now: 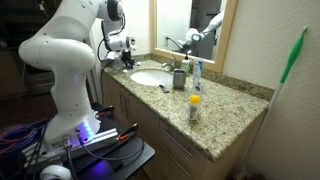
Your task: Move the blue object from the left of the sink to the right of the sink
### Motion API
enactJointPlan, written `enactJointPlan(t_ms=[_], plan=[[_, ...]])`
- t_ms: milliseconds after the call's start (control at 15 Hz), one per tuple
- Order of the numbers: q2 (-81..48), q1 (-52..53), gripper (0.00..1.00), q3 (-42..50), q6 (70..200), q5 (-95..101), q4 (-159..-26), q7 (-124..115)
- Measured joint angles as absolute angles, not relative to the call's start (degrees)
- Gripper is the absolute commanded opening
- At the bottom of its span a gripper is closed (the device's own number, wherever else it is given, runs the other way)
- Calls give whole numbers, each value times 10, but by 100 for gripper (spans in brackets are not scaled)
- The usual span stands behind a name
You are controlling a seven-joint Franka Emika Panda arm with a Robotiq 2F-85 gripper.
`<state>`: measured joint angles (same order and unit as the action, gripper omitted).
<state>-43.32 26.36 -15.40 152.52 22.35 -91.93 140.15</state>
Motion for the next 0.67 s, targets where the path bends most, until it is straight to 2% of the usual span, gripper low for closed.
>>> enactJointPlan(t_ms=[200, 467, 667], plan=[[-433, 264, 19, -152, 1524, 230, -917, 1401], [-432, 264, 19, -152, 1517, 231, -914, 1394], [-396, 258, 19, -149, 1432, 229, -928, 1367]])
